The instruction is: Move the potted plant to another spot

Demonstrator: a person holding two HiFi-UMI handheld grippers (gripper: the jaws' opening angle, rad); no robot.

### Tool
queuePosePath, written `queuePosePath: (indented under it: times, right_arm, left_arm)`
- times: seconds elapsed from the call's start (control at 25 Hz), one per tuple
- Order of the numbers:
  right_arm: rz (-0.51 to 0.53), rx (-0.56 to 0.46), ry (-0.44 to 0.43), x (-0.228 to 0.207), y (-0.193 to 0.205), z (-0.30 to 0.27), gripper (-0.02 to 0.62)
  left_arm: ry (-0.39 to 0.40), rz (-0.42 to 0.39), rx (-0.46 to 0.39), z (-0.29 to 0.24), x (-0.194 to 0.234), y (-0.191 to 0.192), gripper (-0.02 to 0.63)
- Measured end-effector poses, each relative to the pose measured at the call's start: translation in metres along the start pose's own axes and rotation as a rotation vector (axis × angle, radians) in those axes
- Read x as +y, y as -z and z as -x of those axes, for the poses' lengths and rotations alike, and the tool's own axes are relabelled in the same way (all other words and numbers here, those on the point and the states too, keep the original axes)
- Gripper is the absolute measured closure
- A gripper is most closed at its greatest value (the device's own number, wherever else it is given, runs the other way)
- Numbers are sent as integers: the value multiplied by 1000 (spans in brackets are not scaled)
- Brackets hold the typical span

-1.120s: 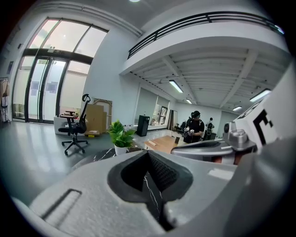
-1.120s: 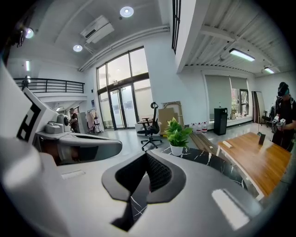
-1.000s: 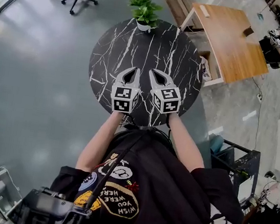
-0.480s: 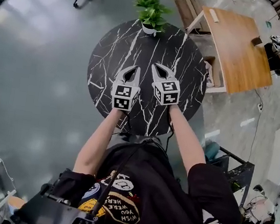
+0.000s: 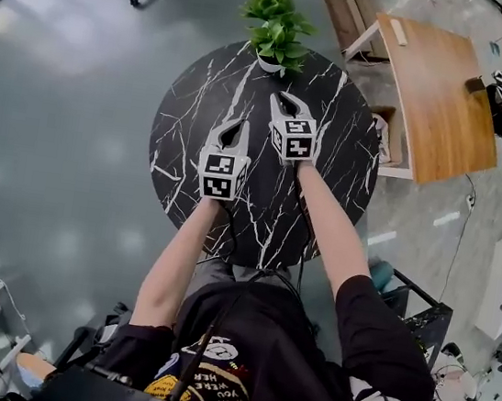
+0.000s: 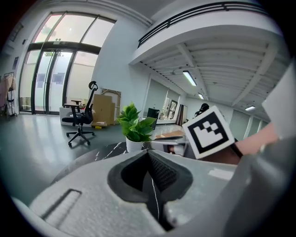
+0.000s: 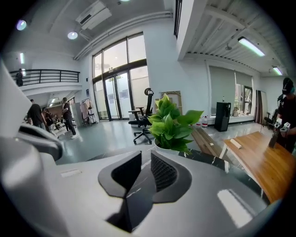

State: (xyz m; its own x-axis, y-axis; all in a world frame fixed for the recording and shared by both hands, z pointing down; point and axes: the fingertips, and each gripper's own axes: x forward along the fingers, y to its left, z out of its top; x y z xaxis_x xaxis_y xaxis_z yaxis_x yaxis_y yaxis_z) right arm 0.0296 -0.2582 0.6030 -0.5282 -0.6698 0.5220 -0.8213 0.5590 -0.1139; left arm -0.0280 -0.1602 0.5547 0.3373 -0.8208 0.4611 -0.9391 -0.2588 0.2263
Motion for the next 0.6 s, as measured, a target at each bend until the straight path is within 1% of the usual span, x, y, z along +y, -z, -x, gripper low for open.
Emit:
queuePosePath:
  times: [0.08,0.16,0.28,0.32,0.44,0.6]
  right_arm:
    - [-22,-10,4,-9,-6,-28,459]
    - [-22,-30,33,-22,-10,-53,341]
    - [-15,-41,92,-43,1,-92,203]
    - [-15,-39,110,-49,7,-105,168]
    - [-14,-35,153,-63,23,-138,104]
    - [-18,-31,173,-72,32,-172,74]
  left_arm:
    - [5,7,5,-5,9,4,604]
    - [2,28,10,-7,19,8,604]
    - [-6,62,16,-10,32,16,604]
    - [-9,72,18,-12,36,18,604]
    - [-17,94,22,-17,49,25,604]
    - [-22,108,20,-27,63,29,604]
